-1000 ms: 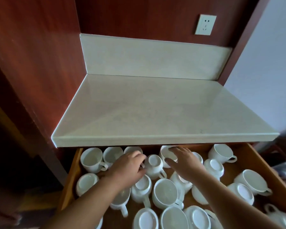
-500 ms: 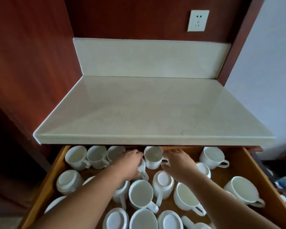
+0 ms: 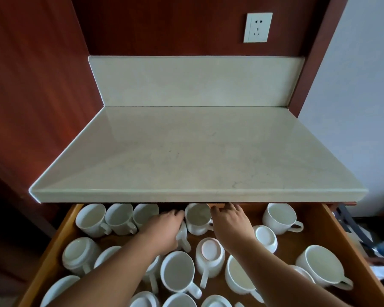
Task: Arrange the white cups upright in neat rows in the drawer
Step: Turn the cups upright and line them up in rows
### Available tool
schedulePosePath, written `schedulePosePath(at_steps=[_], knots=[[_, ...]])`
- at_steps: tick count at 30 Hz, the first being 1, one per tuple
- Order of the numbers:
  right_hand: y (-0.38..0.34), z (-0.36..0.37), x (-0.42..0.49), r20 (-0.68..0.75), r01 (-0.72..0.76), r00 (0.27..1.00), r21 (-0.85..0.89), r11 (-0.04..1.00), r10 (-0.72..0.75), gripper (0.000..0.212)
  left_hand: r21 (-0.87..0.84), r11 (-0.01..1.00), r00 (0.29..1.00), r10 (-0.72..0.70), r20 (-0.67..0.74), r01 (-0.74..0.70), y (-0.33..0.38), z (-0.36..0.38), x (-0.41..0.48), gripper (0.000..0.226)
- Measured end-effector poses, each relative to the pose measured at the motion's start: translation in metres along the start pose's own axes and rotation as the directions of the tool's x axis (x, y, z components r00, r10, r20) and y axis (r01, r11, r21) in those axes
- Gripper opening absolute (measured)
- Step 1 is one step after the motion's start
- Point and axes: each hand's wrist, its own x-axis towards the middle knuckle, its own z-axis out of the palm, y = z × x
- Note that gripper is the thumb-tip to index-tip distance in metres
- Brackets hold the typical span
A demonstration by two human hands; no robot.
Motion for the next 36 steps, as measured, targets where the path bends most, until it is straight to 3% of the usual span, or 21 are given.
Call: schedulePosePath(at_steps=[8,14,17,20,23,25,27,29,31,33,36], knots=[[-0.004,-0.006,-0.011,0.024,-0.065,0.998,-0.022,0.998,0.065,0.021,-0.051,0.994,0.995,0.094,-0.039,-0.096,-0.005,-0.005,-0.009,0.037],[-0.001,-0.014,-0.019,0.125,-0.149,0.98,-0.038,0.988,0.153,0.019,-0.105,0.983,0.98,0.135,-0.146,-0.151,-0.015,-0.035,-0.035,0.044],[-0.002,-0.025,-0.018,0.229,-0.149,0.96,-0.062,0.987,0.16,0.029,-0.143,0.979,0.97,0.112,-0.217,-0.145,-0.02,-0.046,-0.052,0.045],[-0.008,-0.044,-0.012,0.262,-0.266,0.935,0.08,0.961,0.237,0.023,-0.294,0.95,0.953,0.011,-0.304,-0.105,-0.026,-0.046,-0.071,0.052],[-0.019,-0.071,-0.001,0.393,-0.471,0.864,0.409,0.781,0.315,0.015,-0.597,0.8,0.936,-0.164,-0.31,-0.058,-0.031,-0.045,-0.094,0.06],[-0.033,-0.089,0.004,0.541,-0.622,0.779,0.604,0.499,0.316,0.026,-0.805,0.59,0.923,-0.276,-0.269,-0.058,-0.031,-0.041,-0.101,0.059],[-0.046,-0.103,0.005,0.699,-0.739,0.674,0.646,0.193,0.24,0.052,-0.907,0.413,0.895,-0.368,-0.251,-0.084,-0.03,-0.036,-0.103,0.059],[-0.057,-0.11,0.004,0.789,-0.796,0.601,0.605,0.012,0.123,0.074,-0.938,0.328,0.88,-0.407,-0.245,-0.109,-0.023,-0.032,-0.104,0.061],[-0.064,-0.112,0.003,0.8,-0.797,0.599,0.6,-0.069,0.031,0.074,-0.95,0.277,0.879,-0.404,-0.253,-0.147,-0.011,-0.026,-0.105,0.062],[-0.07,-0.113,0.0,0.781,-0.777,0.624,0.621,-0.108,0.0,0.055,-0.952,0.249,0.886,-0.381,-0.265,-0.178,0.0,-0.021,-0.105,0.065],[-0.07,-0.11,-0.005,0.748,-0.745,0.663,0.663,-0.068,0.035,0.04,-0.954,0.251,0.937,-0.262,-0.229,-0.163,0.002,-0.016,-0.103,0.075]])
